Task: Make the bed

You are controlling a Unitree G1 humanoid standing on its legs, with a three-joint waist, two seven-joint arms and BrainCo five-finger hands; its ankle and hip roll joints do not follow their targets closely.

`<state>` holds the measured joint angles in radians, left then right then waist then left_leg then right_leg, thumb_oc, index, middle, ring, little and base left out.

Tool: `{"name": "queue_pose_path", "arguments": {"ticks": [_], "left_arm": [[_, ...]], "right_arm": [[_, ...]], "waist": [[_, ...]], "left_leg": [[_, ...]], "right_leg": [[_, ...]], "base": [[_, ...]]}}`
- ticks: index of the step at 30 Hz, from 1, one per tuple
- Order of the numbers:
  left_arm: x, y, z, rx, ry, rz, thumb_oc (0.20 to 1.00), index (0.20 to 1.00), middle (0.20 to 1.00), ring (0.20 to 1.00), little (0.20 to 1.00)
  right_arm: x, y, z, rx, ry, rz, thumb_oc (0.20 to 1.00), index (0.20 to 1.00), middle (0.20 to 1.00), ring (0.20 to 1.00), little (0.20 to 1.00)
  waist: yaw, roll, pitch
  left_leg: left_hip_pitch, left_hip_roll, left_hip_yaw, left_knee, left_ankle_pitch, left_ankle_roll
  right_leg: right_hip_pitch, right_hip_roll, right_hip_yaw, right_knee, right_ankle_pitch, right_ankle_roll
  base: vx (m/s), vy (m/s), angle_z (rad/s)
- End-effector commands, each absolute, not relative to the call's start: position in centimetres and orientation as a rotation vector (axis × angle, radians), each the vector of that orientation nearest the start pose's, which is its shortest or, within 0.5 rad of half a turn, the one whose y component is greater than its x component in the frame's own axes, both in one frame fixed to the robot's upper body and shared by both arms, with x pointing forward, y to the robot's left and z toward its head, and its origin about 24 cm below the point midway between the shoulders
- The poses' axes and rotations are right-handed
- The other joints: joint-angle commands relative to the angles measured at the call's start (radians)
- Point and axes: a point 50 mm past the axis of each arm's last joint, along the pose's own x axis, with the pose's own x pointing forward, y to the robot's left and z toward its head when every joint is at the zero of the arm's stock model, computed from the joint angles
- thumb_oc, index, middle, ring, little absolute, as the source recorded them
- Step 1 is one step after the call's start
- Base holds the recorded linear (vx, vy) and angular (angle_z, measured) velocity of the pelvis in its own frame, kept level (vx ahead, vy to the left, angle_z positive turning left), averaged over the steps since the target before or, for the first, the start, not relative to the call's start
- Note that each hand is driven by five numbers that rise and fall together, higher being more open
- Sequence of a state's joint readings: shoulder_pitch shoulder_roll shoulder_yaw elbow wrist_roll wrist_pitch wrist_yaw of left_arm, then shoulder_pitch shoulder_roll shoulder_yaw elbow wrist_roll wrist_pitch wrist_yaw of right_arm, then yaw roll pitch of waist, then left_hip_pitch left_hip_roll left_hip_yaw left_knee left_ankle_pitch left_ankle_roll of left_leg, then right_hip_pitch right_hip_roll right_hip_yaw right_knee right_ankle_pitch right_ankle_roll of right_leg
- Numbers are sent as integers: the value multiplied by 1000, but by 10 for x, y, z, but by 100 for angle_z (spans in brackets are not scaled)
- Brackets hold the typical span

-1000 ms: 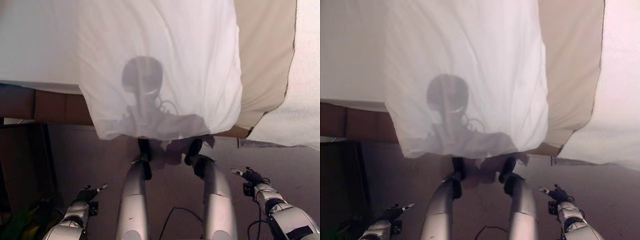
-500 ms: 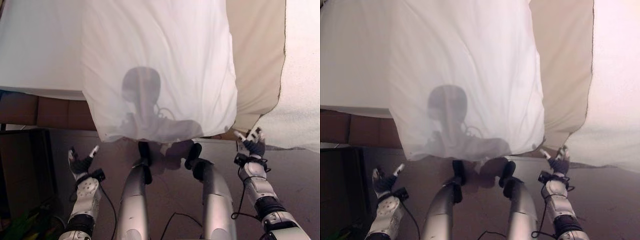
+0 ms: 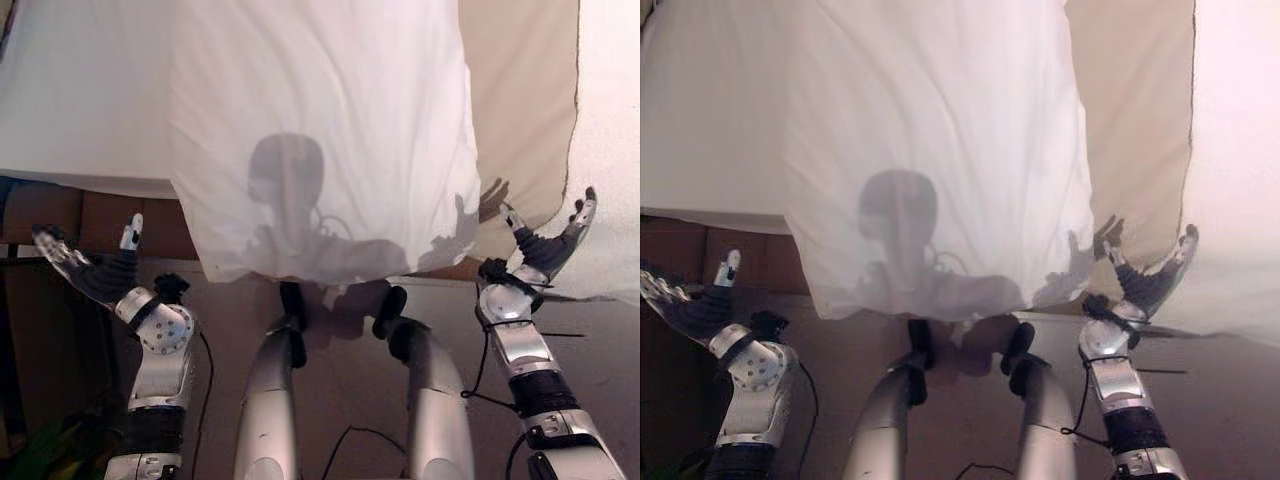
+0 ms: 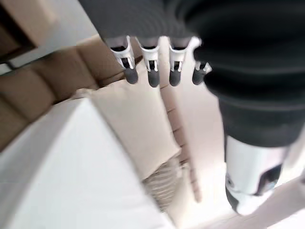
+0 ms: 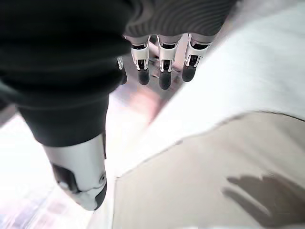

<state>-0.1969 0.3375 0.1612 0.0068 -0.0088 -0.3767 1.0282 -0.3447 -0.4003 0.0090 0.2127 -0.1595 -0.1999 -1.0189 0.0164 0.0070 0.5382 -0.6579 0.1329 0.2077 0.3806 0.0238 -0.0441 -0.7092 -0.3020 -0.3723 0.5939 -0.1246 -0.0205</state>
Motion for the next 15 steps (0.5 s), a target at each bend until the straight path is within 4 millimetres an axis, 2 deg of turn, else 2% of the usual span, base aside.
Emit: {"name": "queue_pose_path", "arguments": {"ticks": [1, 2, 4, 5, 6, 7, 8, 11, 13, 14, 15], "left_arm": [[231, 266, 172, 81, -891, 1087, 1000, 1000, 1000, 1000, 1000], [234, 249, 186, 96, -958, 903, 1000, 1000, 1000, 1000, 1000], [239, 232, 199, 89, -991, 587, 1000, 1000, 1000, 1000, 1000], [240, 230, 201, 66, -990, 510, 1000, 1000, 1000, 1000, 1000], [241, 230, 201, 61, -988, 503, 1000, 1000, 1000, 1000, 1000], [248, 218, 204, 32, -957, 287, 1000, 1000, 1000, 1000, 1000], [252, 216, 200, -31, -907, 182, 1000, 1000, 1000, 1000, 1000], [259, 206, 196, -125, -837, -38, 1000, 1000, 1000, 1000, 1000], [267, 196, 188, -219, -767, -150, 1000, 1000, 1000, 1000, 1000], [267, 196, 188, -220, -767, -150, 1000, 1000, 1000, 1000, 1000], [274, 186, 180, -254, -705, -245, 1000, 1000, 1000, 1000, 1000]], "right_arm": [[281, -238, 167, -472, -778, -925, 1000, 1000, 1000, 1000, 1000], [281, -210, 181, -455, -876, -671, 1000, 1000, 1000, 1000, 1000], [274, -189, 190, -482, -935, -358, 1000, 1000, 1000, 1000, 1000], [271, -188, 194, -483, -956, -304, 1000, 1000, 1000, 1000, 1000], [271, -189, 194, -482, -955, -302, 1000, 1000, 1000, 1000, 1000], [271, -181, 191, -374, -899, -113, 1000, 1000, 1000, 1000, 1000], [271, -178, 189, -315, -853, -3, 1000, 1000, 1000, 1000, 1000], [270, -177, 192, -231, -810, 165, 1000, 1000, 1000, 1000, 1000], [276, -174, 184, -72, -728, 252, 1000, 1000, 1000, 1000, 1000], [276, -174, 184, -72, -728, 252, 1000, 1000, 1000, 1000, 1000], [281, -171, 173, 9, -662, 299, 1000, 1000, 1000, 1000, 1000]], "waist": [[-10, 15, -18], [-12, 9, -18], [-14, 0, -18], [-16, -5, -18], [-15, -4, -18], [-18, -6, -18], [-18, -8, -18], [-23, -4, -19], [-25, -1, -19], [-25, -1, -19], [-30, 2, -19]], "left_leg": [[-29, -37, 26, 58, -115, 50], [-30, -37, 27, 57, -113, 50], [-23, -34, 30, 55, -115, 46], [-19, -35, 32, 51, -110, 47], [-17, -36, 33, 50, -110, 47], [-9, -35, 36, 48, -109, 46], [-4, -34, 40, 48, -112, 44], [5, -34, 46, 39, -106, 43], [8, -33, 50, 34, -102, 42], [8, -33, 50, 34, -102, 42], [12, -32, 52, 29, -100, 41]], "right_leg": [[23, -26, 8, -91, 76, 100], [23, -25, 10, -94, 80, 100], [27, -20, 16, -98, 78, 102], [30, -19, 16, -102, 82, 99], [31, -19, 17, -103, 82, 99], [40, -18, 18, -107, 84, 99], [44, -18, 19, -107, 82, 99], [51, -18, 17, -116, 87, 97], [52, -19, 16, -117, 89, 98], [52, -19, 16, -118, 90, 98], [52, -18, 18, -120, 91, 97]], "base": [[0, 0, 0], [0, 0, 0], [0, 0, 0], [0, 0, 0], [0, 0, 0], [0, 0, 0], [0, 0, 0], [0, 16, -3], [-2, 11, -3], [0, 0, 0], [0, 0, 0]]}}
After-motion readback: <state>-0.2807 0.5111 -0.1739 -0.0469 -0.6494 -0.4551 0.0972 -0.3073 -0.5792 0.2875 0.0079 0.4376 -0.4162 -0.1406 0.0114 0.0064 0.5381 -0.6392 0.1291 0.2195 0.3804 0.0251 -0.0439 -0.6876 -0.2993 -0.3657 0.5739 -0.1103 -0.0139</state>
